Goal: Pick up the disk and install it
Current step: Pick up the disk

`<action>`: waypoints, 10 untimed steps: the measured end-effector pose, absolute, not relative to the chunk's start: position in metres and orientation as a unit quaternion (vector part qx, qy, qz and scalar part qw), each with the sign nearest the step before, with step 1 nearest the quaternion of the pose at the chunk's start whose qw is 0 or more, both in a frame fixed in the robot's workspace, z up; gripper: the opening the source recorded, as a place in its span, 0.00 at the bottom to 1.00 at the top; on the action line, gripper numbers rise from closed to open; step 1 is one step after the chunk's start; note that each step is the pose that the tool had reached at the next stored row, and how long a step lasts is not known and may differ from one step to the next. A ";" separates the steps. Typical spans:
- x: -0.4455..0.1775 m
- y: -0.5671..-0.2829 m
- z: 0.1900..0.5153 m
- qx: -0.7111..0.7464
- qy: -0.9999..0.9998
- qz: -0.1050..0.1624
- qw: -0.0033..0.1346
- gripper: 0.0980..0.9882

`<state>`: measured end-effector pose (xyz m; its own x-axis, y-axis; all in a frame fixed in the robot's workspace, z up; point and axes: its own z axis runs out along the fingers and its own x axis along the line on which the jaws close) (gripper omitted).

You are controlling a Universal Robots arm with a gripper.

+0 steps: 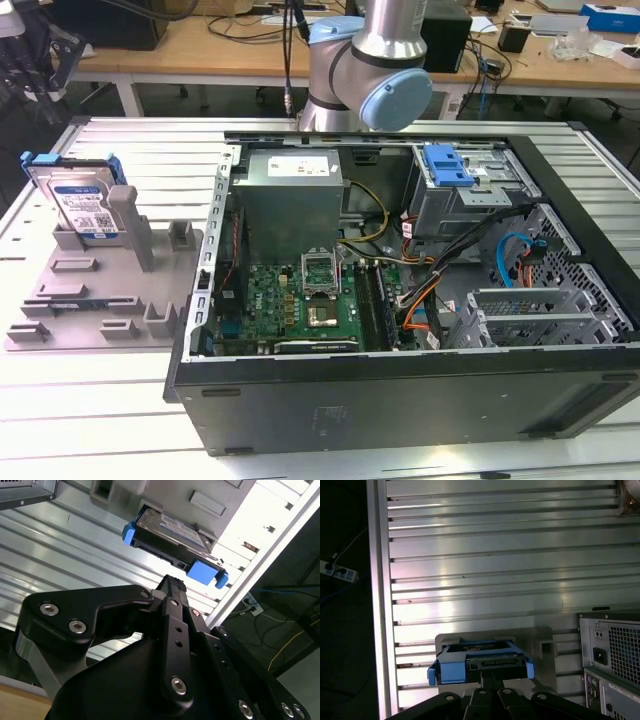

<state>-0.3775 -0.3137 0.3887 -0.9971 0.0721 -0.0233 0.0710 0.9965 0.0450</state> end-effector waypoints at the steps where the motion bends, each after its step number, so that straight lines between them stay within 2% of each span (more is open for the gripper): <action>1: -0.377 -0.314 0.389 0.036 0.999 0.022 0.012 0.01; 10: -0.377 -0.314 0.389 0.035 0.999 0.022 0.012 0.01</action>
<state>-0.3775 -0.3137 0.3887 -0.9972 0.0710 -0.0233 0.0699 0.9965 0.0450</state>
